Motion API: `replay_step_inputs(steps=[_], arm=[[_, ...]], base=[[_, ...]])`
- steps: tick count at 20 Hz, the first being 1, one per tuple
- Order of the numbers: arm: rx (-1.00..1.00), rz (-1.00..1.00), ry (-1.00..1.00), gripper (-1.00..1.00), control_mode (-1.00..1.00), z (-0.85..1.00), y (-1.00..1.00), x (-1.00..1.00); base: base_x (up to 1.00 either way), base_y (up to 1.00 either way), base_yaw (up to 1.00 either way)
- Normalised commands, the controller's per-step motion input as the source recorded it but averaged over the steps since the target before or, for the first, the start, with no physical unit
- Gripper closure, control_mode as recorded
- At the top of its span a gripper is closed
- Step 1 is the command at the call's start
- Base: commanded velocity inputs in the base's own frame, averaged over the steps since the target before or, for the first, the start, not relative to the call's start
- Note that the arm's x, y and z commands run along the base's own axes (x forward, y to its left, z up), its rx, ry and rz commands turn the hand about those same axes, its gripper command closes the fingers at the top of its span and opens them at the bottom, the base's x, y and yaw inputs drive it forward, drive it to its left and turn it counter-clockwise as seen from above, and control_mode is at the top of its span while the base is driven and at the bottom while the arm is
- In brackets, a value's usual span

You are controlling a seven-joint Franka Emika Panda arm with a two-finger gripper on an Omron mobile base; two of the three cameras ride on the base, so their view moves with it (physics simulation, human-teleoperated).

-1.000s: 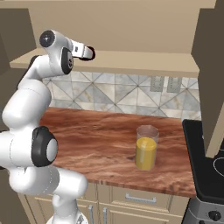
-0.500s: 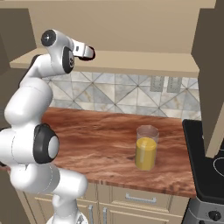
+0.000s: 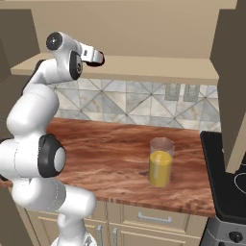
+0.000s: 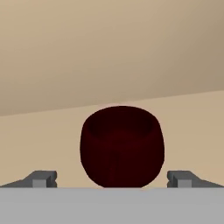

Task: There is a tray on the dining counter. Grab the cup, mug, and pitcher and place them on the tray. The pitcher may be placed next to the tray if it cannot fit the tray.

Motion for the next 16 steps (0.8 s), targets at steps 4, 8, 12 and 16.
replay_step_inputs(steps=[4,8,12,16], arm=[[0.00,0.00,0.00,-1.00,-1.00,0.00,0.00,0.07],[0.00,0.00,0.00,-1.00,-1.00,0.00,0.00,0.06],[0.00,0.00,0.00,-1.00,-1.00,0.00,0.00,0.04],[0.00,0.00,0.00,-1.00,-1.00,0.00,0.00,0.03]], base=[[0.00,0.00,0.00],[0.00,0.00,0.00],[0.00,0.00,0.00],[0.00,0.00,0.00]])
